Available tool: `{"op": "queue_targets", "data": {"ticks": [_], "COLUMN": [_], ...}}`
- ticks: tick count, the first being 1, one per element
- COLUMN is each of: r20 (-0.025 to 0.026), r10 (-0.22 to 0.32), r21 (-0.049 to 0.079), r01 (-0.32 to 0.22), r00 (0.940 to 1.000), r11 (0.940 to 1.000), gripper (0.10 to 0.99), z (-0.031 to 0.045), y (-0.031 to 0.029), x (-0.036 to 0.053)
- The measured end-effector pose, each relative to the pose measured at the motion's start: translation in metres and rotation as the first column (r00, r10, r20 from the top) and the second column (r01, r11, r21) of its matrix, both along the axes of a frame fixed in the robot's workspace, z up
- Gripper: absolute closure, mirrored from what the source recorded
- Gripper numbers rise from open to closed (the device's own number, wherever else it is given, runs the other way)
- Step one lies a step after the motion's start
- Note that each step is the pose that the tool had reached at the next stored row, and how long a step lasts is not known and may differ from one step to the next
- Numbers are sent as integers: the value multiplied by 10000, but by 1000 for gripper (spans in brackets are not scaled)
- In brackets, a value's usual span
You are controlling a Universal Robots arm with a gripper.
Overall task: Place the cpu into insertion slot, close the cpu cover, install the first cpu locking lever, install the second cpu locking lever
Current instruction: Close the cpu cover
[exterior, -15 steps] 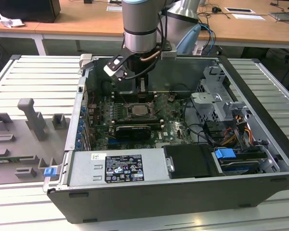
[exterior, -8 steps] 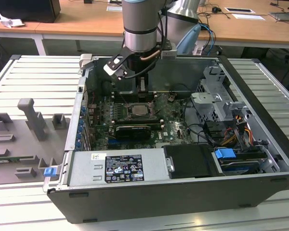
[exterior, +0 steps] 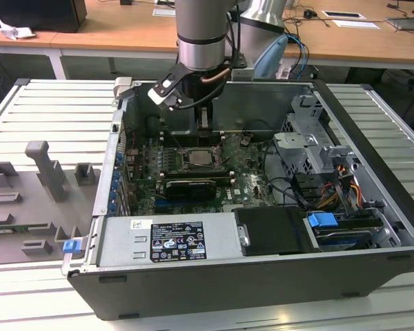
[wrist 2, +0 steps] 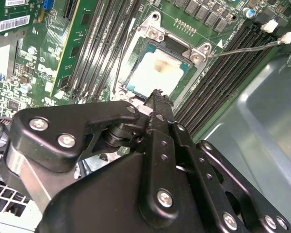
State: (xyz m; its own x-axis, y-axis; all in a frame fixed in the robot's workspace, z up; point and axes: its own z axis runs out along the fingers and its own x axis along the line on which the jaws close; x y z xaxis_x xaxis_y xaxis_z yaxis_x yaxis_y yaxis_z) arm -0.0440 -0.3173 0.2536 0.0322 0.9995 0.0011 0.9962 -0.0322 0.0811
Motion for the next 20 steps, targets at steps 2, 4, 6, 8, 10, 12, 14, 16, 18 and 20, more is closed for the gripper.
{"op": "queue_targets", "data": {"ticks": [2,4,6,8,10,12,14,16,18,20], "r20": [0,-1,-1,-4,-7,-9,-11,-10,-10,-11], "r10": [-8,-15,-29,-101,-102,-103,-103,-104,-103,-112], "r21": [0,0,-1,-7,-7,-7,-10,-7,-4,-7], "r01": [8,15,29,101,102,103,103,104,103,112], "r00": [10000,10000,10000,9999,9999,9999,9999,9999,9999,9999], "r11": [10000,10000,10000,9999,9999,9999,9999,9999,9999,9999], "gripper": [980,980,980,980,980,980,980,980,980,980], "z": [27,57,89,88,88,88,94,128,142,142], "y": [0,0,0,-1,-1,-1,-1,0,-1,0], "x": [0,0,0,95,163,190,195,196,210,238]}}
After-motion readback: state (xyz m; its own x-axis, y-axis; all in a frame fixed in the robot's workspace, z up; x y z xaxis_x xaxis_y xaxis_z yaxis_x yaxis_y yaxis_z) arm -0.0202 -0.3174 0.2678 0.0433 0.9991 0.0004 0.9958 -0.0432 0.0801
